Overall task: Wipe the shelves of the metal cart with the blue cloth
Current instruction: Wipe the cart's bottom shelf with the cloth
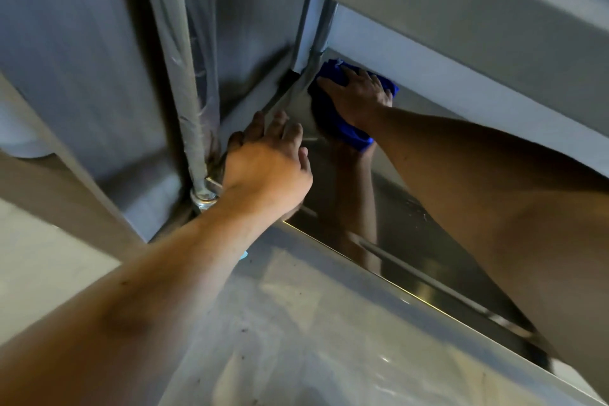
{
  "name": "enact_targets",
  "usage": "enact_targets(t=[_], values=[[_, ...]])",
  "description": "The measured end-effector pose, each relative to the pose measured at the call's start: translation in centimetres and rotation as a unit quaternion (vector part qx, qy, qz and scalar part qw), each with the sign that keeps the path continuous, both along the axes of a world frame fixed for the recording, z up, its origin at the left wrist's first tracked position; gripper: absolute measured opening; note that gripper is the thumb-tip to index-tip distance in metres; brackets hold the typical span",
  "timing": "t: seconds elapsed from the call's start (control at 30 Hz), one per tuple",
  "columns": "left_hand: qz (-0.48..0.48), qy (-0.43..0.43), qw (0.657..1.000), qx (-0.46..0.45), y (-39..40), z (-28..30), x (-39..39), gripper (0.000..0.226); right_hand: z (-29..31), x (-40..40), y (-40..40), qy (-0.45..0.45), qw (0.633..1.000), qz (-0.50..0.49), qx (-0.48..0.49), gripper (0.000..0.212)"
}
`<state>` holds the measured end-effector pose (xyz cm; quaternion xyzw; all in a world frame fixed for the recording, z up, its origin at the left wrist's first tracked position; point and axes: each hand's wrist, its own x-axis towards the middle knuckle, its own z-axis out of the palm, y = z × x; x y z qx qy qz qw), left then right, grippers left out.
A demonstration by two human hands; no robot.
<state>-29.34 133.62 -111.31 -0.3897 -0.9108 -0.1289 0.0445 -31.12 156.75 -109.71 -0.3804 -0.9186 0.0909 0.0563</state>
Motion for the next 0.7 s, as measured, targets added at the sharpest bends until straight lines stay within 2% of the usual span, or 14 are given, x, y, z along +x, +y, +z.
enact_targets(t=[0.2,0.4,0.6,0.7], values=[[-0.003,-0.018,1.0,0.017,0.2,0.5,0.3,0.062,0.1,0.1,0.7,0.005,1.0,0.005,-0.009,0.084],[-0.016,0.003,1.0,0.007,0.1,1.0,0.4,0.054,-0.1,2.6,-1.1,0.012,0.999,0.029,-0.001,0.077],[-0.028,-0.008,0.999,0.017,0.0,1.1,0.5,0.04,0.5,6.9,-5.0,0.002,0.998,0.052,-0.024,0.077],[-0.037,-0.028,0.999,-0.018,0.2,1.1,0.1,0.046,0.9,10.4,-8.3,0.007,0.998,0.069,-0.012,0.072]])
